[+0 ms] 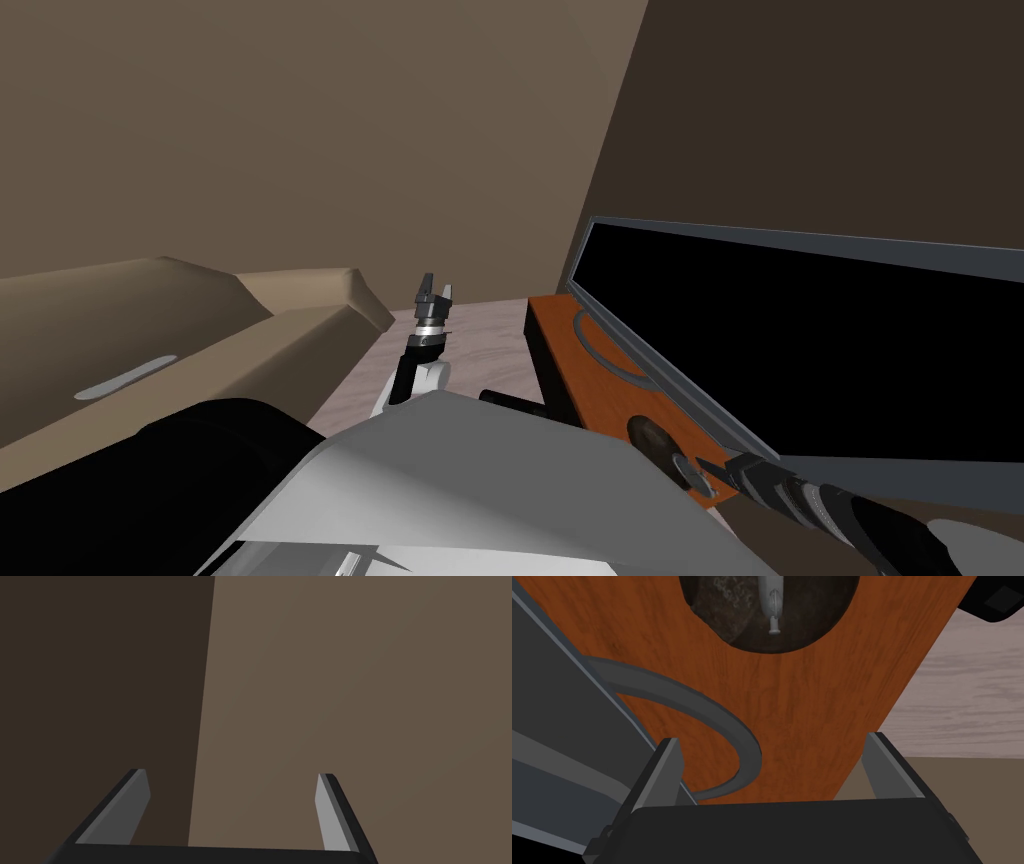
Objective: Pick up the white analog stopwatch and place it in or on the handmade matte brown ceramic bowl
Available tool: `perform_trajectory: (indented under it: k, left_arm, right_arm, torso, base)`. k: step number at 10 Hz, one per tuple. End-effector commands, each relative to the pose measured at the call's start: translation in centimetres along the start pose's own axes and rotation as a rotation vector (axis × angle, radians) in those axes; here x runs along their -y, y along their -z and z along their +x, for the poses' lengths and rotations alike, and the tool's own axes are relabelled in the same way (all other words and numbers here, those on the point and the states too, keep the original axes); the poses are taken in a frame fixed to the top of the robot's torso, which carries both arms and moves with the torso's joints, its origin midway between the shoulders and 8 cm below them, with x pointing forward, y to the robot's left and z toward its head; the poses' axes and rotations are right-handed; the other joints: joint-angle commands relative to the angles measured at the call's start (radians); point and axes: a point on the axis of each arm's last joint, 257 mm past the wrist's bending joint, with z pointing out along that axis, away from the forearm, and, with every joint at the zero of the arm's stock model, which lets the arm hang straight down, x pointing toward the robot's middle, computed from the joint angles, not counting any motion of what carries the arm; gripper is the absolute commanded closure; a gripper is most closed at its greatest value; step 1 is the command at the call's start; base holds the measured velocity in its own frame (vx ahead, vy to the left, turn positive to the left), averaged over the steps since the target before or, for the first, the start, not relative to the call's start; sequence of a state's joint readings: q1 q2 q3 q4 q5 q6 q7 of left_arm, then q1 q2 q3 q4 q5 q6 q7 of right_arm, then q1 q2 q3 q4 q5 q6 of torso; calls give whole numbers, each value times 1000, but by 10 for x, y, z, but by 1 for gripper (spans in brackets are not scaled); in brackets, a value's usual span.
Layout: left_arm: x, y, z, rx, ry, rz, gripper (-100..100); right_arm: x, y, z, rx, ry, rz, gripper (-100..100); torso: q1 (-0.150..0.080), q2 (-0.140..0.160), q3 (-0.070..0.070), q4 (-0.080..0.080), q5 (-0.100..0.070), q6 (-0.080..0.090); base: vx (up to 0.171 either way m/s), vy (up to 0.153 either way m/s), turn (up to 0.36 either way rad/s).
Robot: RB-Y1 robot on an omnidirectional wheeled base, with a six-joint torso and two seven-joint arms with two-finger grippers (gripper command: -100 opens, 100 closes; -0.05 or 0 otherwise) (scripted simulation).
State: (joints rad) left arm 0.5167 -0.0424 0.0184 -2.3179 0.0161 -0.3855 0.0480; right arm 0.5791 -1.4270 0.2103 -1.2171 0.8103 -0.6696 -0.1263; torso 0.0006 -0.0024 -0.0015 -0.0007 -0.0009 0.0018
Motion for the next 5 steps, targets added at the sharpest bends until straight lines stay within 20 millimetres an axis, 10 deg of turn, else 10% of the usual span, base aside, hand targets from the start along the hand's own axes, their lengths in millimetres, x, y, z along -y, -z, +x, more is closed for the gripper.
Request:
perform_trajectory:
  k: [1,5]
  left_arm:
    - [0,0,0,0,0,0,0]
    - [0,0,0,0,0,0,0]
  right_arm:
    - [0,0,0,0,0,0,0]
    - [0,0,0,0,0,0,0]
  torso:
    - [0,0,0,0,0,0]
    - [-1,0,0,0,0,0]
  base:
    - [0,0,0]
    - [0,0,0]
